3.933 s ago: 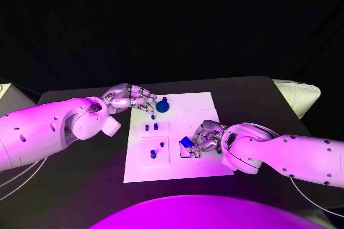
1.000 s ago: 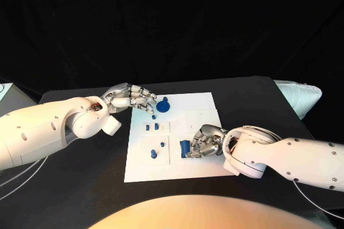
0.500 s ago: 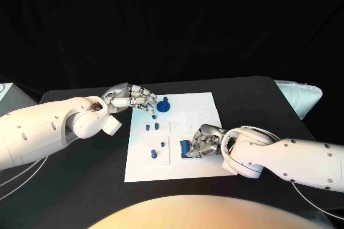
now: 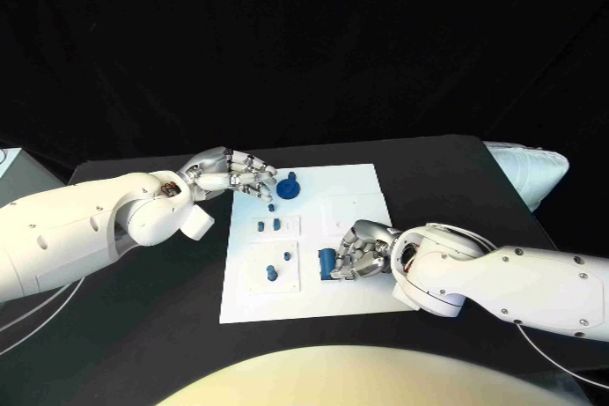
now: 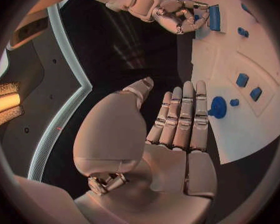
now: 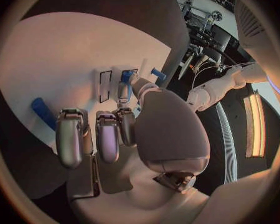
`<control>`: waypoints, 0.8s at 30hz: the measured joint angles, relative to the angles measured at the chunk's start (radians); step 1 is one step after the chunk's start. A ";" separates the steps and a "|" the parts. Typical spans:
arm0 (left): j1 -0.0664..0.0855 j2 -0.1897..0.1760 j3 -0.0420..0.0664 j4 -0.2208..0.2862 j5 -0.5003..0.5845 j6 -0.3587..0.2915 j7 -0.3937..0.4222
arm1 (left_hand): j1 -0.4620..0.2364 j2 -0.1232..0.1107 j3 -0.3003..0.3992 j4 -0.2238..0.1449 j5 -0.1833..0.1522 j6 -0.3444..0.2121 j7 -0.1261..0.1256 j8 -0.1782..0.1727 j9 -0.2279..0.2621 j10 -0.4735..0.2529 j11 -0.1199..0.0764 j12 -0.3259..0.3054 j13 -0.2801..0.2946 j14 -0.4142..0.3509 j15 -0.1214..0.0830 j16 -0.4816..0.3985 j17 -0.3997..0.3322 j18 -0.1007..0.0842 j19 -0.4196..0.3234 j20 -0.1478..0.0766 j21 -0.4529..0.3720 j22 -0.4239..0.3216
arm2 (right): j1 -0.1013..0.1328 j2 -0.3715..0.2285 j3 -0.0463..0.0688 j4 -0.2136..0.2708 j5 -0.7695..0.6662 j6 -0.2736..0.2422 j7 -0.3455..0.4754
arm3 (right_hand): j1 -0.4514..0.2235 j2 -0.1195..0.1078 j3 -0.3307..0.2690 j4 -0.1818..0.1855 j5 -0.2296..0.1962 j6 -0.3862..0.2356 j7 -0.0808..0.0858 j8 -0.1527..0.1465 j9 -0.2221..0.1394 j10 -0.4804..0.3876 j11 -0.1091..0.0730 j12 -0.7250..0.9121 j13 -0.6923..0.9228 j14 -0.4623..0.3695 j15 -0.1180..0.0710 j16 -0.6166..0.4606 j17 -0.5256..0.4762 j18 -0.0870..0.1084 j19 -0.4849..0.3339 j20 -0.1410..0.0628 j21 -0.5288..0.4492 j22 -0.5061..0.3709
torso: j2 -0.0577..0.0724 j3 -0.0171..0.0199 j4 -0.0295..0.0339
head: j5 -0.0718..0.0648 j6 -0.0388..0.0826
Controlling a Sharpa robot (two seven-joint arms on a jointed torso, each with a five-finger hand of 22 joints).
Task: Assemble the parts on the task board
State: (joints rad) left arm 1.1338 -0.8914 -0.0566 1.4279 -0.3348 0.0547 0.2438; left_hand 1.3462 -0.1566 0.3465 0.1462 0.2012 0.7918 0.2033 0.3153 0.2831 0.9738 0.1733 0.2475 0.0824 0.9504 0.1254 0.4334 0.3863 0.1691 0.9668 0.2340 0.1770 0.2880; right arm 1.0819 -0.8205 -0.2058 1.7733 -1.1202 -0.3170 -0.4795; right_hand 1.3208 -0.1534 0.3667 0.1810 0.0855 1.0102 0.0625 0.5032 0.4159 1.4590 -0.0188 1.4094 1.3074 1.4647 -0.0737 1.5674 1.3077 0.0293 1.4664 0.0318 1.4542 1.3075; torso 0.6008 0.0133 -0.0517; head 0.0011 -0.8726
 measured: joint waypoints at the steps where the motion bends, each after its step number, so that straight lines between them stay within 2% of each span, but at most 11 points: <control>1: 0.000 0.000 0.000 0.000 0.000 0.000 0.000 | 0.000 0.000 0.000 0.000 0.000 0.000 0.000 0.000 0.000 0.000 0.000 0.000 0.000 0.000 0.000 0.000 0.000 0.000 0.000 0.000 0.000 0.000 | 0.000 -0.002 0.000 -0.001 0.002 0.000 0.003 | -0.009 -0.009 0.005 0.001 0.005 0.000 0.000 0.000 0.000 0.000 0.000 0.000 0.000 0.000 0.000 0.000 0.000 0.000 0.000 0.000 0.000 0.000 | 0.000 0.0000 0.0000 | 0.000 0.000; 3: 0.000 0.000 0.000 0.000 0.000 0.000 0.000 | 0.000 0.000 0.000 0.000 0.000 0.000 0.000 0.000 0.000 0.000 0.000 0.000 0.000 0.000 0.000 0.000 0.000 0.000 0.000 0.000 0.000 0.000 | -0.001 -0.007 -0.001 -0.002 0.009 0.001 0.012 | -0.027 -0.013 0.006 0.003 0.007 0.000 0.000 0.001 0.000 0.000 0.000 -0.007 0.000 0.000 0.000 0.000 0.000 0.000 0.000 0.000 -0.006 0.000 | 0.000 0.0000 0.0001 | 0.000 0.000; 6: 0.000 0.000 0.000 0.000 0.000 0.000 0.000 | 0.000 0.000 0.000 0.000 0.000 0.000 0.000 0.000 0.000 0.000 0.000 0.000 0.000 0.000 0.000 0.000 0.000 0.000 0.000 0.000 0.000 0.000 | -0.003 -0.020 -0.003 -0.002 0.025 0.002 0.032 | -0.056 -0.032 -0.003 0.019 0.006 -0.018 0.003 0.004 0.000 -0.006 0.006 -0.024 0.000 0.000 0.000 0.000 0.000 0.000 0.000 0.000 -0.018 0.000 | 0.000 -0.0006 0.0005 | 0.000 0.000; 8: 0.000 0.000 0.000 0.000 0.000 0.000 0.000 | 0.000 0.000 0.000 0.000 0.000 0.000 0.000 0.000 0.000 0.000 0.000 0.000 0.000 0.000 0.000 0.000 0.000 0.000 0.000 0.000 0.000 0.000 | -0.003 -0.033 -0.003 0.001 0.043 0.002 0.052 | -0.073 -0.048 -0.012 0.028 0.039 -0.024 0.009 0.004 -0.002 -0.013 0.012 -0.029 0.000 0.000 0.000 0.000 0.000 0.000 0.000 0.000 -0.030 0.000 | 0.000 -0.0006 0.0005 | 0.000 0.000; 11: 0.000 0.000 0.000 0.000 0.000 0.000 0.000 | 0.000 0.000 0.000 0.000 0.000 0.000 0.000 0.000 0.000 0.000 0.000 0.000 0.000 0.000 0.000 0.000 0.000 0.000 0.000 0.000 0.000 0.000 | 0.001 -0.049 -0.003 0.010 0.067 0.001 0.080 | -0.083 -0.058 -0.019 0.036 0.050 -0.039 0.014 0.001 -0.005 -0.018 0.018 -0.039 0.000 0.000 0.000 0.000 0.000 0.000 0.000 0.000 -0.047 0.000 | -0.001 -0.0005 0.0005 | 0.000 0.000; 15: 0.000 0.001 0.000 -0.002 0.001 0.000 0.000 | 0.000 0.000 0.000 0.000 0.000 0.000 0.000 0.000 0.000 0.000 0.000 0.000 0.000 0.000 0.000 0.000 0.000 0.000 0.001 0.000 0.000 0.000 | 0.018 -0.084 0.000 0.026 0.113 -0.004 0.135 | -0.084 -0.060 -0.022 0.038 0.050 -0.069 0.030 -0.022 -0.016 -0.023 0.025 -0.043 0.000 0.000 0.011 0.000 0.000 0.000 0.000 0.001 -0.058 0.000 | -0.001 -0.0010 0.0001 | 0.000 0.000; 16: 0.000 0.001 0.000 -0.002 0.006 0.000 0.000 | 0.000 0.000 0.003 0.003 0.000 0.000 0.000 0.000 -0.001 0.000 0.000 0.003 0.000 0.000 0.000 0.000 0.000 0.000 0.006 -0.001 0.000 -0.001 | 0.025 -0.097 0.001 0.031 0.126 -0.006 0.151 | -0.084 -0.060 -0.022 0.038 0.050 -0.076 0.034 -0.028 -0.018 -0.021 0.029 -0.043 0.000 0.001 0.012 0.000 0.000 0.000 0.000 0.008 -0.058 0.000 | -0.001 -0.0011 0.0001 | 0.000 0.000; 24: 0.000 0.000 0.000 -0.006 0.070 0.002 0.001 | 0.000 0.000 0.004 0.004 0.000 0.002 -0.002 0.004 -0.001 0.000 0.000 0.003 0.000 -0.004 -0.004 0.000 -0.001 0.000 0.007 0.000 0.000 -0.002 | 0.049 -0.189 0.004 0.040 0.170 -0.018 0.218 | -0.084 -0.060 -0.022 0.038 0.054 -0.087 0.040 -0.043 -0.028 -0.024 0.034 -0.043 0.000 0.000 0.019 0.000 0.000 0.000 0.000 0.012 -0.058 0.001 | -0.001 -0.0006 -0.0011 | -0.001 0.000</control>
State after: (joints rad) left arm 1.1337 -0.8910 -0.0567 1.4215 -0.2646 0.0570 0.2449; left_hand 1.3462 -0.1566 0.3507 0.1503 0.2011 0.7941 0.2010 0.3190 0.2822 0.9738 0.1733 0.2508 0.0823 0.9468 0.1218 0.4334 0.3854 0.1692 0.9740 0.2342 0.1771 0.2861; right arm 1.1304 -1.0099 -0.2021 1.8129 -0.9504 -0.3349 -0.2614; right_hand 1.2366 -0.2131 0.3451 0.2194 0.1395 0.9229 0.1025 0.4604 0.3884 1.4354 0.0154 1.3667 1.3073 1.4648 -0.0551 1.5674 1.3075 0.0295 1.4667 0.0434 1.3959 1.3081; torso 0.5998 0.0128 -0.0527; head 0.0005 -0.8726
